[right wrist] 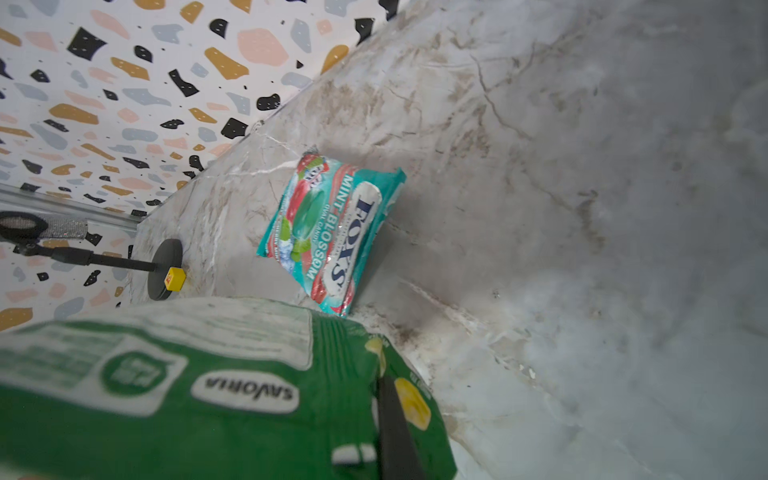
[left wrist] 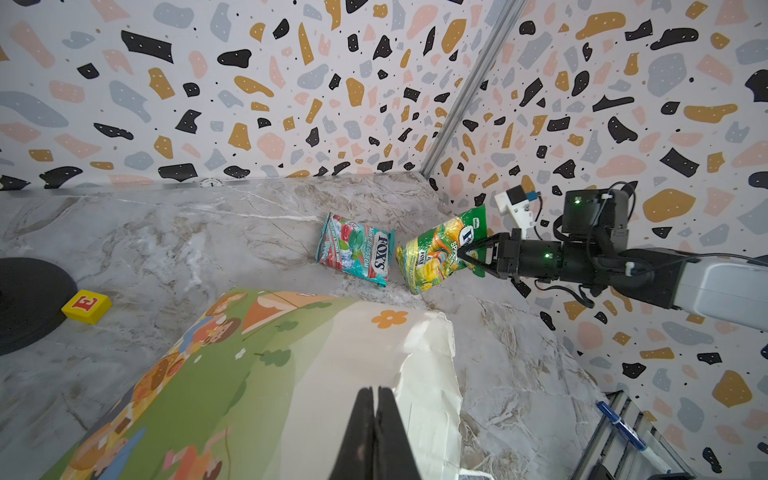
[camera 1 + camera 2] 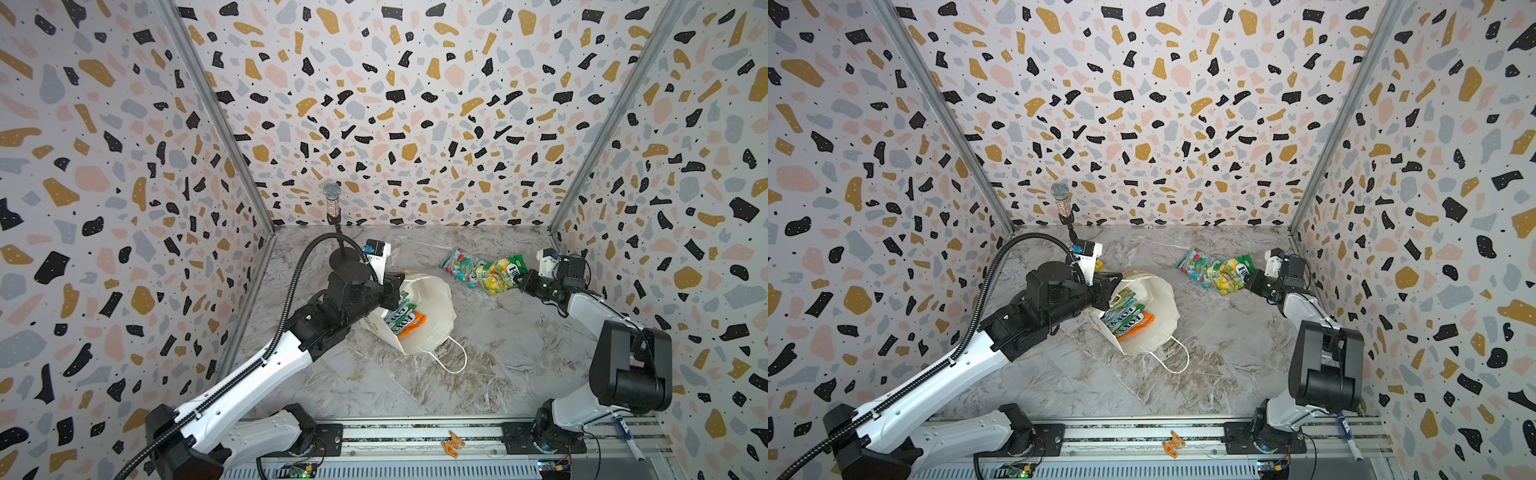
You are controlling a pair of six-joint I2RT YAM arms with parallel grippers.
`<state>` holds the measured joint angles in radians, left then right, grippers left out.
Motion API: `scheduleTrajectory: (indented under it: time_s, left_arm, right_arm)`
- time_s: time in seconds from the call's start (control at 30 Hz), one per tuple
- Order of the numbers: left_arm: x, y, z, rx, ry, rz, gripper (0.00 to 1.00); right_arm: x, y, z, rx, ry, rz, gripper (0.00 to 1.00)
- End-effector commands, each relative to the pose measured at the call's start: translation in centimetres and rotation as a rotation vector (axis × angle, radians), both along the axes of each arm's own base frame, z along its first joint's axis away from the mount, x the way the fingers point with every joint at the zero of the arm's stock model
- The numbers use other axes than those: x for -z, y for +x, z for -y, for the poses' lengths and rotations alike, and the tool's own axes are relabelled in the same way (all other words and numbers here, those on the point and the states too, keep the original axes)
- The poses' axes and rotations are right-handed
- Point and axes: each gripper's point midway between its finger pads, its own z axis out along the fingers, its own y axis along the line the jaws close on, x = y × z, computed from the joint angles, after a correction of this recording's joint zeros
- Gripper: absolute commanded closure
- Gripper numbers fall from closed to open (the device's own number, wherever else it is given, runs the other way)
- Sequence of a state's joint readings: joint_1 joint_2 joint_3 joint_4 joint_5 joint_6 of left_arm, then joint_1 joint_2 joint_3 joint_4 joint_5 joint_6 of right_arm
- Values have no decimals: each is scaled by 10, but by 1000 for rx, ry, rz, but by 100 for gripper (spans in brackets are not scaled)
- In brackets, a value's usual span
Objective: Take the snacks out of the paper bag
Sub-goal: 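Lower the green packet beside the teal packet and release it, then move the open right gripper back into the bag's mouth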
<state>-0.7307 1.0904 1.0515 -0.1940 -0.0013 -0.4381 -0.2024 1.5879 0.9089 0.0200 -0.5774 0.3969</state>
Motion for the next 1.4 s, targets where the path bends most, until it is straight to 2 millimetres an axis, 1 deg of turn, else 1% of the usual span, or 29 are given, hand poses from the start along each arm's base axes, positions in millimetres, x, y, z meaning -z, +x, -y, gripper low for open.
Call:
scheduleTrajectory:
  time_s: [0.0, 0.13, 0.23, 0.37, 0.5, 0.9, 1.0, 1.03, 1.1, 1.13, 1.23, 1.3, 1.37]
  left_arm:
    - [-13, 2, 4, 13, -24, 43, 100]
    - [-15, 2, 5, 15, -23, 45, 100]
    - [-15, 2, 4, 13, -23, 46, 100]
    - [-15, 2, 5, 14, -23, 46, 100]
    - [-15, 2, 4, 13, -19, 47, 100]
    - [-17, 2, 3, 9, -16, 51, 100]
    - [-17, 2, 3, 11, -16, 52, 100]
    - [-18, 1, 3, 11, -18, 53, 100]
    - [-19, 1, 3, 11, -19, 55, 100]
    - [-19, 1, 3, 11, -18, 53, 100]
    - [-20, 1, 3, 15, -18, 56, 100]
    - [-21, 0, 4, 23, -20, 57, 100]
    - [-21, 0, 5, 28, -20, 58, 100]
  right_arm:
    - [-7, 10, 2, -12, 61, 45, 100]
    - [12, 11, 14, 23, 58, 3, 100]
    - [22, 11, 21, 40, 47, -18, 100]
    - [31, 10, 32, 70, 18, -44, 100]
    - [36, 10, 40, 86, 1, -58, 100]
    - [47, 4, 23, -9, 14, -94, 99]
    - [49, 5, 24, -6, -8, -105, 92]
    - [49, 5, 25, 0, -16, -106, 89]
    - [47, 5, 29, 19, -48, -108, 79]
    - [46, 5, 31, 27, -63, -109, 76]
    - [34, 5, 33, 38, -118, -81, 61]
    - [25, 2, 31, 46, -164, -68, 51]
    - [16, 0, 31, 60, -198, -50, 45]
